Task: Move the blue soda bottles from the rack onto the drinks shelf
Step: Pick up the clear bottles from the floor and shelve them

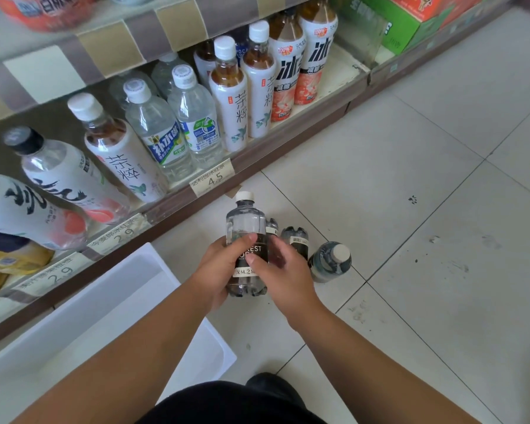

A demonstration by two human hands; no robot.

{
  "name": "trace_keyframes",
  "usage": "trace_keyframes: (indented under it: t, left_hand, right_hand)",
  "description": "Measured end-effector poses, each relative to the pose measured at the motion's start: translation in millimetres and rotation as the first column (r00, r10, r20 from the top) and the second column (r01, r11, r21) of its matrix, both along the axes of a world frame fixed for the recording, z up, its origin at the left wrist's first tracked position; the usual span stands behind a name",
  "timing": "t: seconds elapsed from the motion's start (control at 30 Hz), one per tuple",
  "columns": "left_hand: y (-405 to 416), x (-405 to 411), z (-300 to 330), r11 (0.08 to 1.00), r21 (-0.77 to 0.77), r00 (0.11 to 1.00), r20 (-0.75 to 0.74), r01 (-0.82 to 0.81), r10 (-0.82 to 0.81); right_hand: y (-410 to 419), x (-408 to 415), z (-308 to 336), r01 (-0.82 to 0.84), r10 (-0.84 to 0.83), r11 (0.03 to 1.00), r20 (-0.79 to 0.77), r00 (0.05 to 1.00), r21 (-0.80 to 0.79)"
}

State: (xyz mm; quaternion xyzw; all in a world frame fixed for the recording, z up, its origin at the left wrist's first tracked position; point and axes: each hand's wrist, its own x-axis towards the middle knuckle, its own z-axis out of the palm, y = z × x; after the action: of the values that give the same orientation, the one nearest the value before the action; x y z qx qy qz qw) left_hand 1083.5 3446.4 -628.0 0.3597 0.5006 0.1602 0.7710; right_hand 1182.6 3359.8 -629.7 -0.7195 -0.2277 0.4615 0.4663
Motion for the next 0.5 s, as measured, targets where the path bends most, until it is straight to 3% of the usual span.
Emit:
trace_keyframes:
  t: [0.13,0.4,0.5]
  left_hand:
    - [2,-4,32,0.996,0.08,0.997,0.074,-0.029,0.023]
    - [12,-33,107,0.945,0.326,0.998,0.068,-0.014,-0.008]
    - [17,-52,143,0.869,0.496,1.0,0.009,-0.001,-0.004]
  right_hand:
    - [8,-2,31,-0.052,0.07,0.988,-0.122,0.99,0.144]
    - [18,-12,113,-0.18,0.206,0.924,-0.044,0.978,0.337]
    - [23,-20,142,-0.275,0.282,0.889,0.036,0.959,0.366]
